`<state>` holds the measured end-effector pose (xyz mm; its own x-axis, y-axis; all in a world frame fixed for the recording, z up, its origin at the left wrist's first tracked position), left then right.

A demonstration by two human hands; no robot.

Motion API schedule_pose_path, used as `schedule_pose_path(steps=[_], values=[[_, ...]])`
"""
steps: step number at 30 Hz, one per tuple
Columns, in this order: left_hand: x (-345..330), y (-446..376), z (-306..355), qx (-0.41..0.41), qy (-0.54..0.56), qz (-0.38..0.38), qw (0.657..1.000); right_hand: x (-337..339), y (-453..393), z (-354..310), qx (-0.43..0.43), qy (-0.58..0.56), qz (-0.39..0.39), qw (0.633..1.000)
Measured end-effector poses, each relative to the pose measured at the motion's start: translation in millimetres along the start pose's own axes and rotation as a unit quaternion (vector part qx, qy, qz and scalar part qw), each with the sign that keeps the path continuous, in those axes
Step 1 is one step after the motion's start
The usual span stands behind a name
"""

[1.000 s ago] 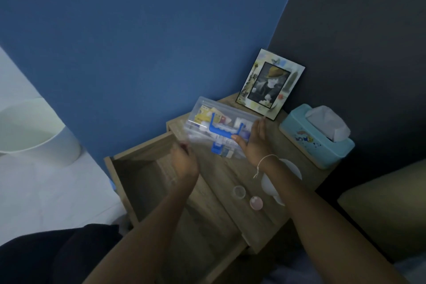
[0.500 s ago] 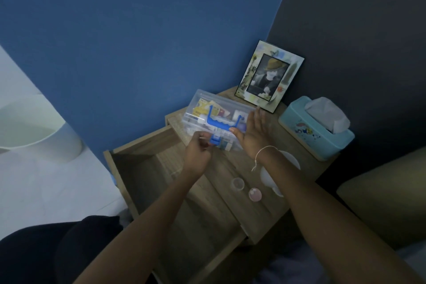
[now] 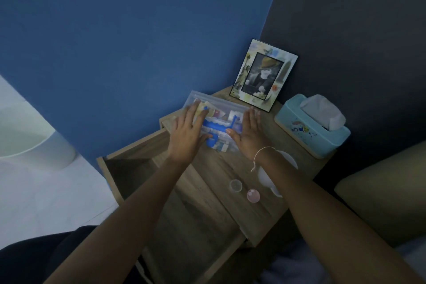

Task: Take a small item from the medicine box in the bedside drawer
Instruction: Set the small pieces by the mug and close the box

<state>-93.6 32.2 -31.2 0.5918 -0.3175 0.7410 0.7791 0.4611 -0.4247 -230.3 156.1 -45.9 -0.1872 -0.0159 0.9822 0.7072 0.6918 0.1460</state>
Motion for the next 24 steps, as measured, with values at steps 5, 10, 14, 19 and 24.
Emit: schedule_pose_path(steps=[5,10,14,19,24], values=[[-7,4,-2,-0.050,-0.035,-0.028,0.998,0,0,1,0.005,-0.001,0.003,1.000],[-16,9,-8,-0.057,-0.051,-0.050,0.996,2,1,-1,0.010,-0.001,0.001,1.000],[-18,6,-8,-0.078,-0.089,-0.026,0.993,1,0,0,0.010,-0.014,0.001,1.000],[-18,-1,-5,-0.126,-0.126,0.029,0.983,-1,-2,2,0.006,-0.011,0.011,1.000],[-16,-3,-2,-0.169,-0.159,0.054,0.971,-4,-5,2,0.006,-0.006,0.019,1.000]])
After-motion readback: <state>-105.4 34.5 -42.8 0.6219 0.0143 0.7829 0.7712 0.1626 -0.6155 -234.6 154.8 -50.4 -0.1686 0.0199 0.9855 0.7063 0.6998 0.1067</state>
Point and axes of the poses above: each hand's wrist, its own y-axis away from the middle knuckle, its own x-axis out of the back of the hand, z = x × y, the point moved 6 cm from there along -y, towards the middle knuckle, and after that the axes turned 14 degrees about y, right-handed, at the moved point
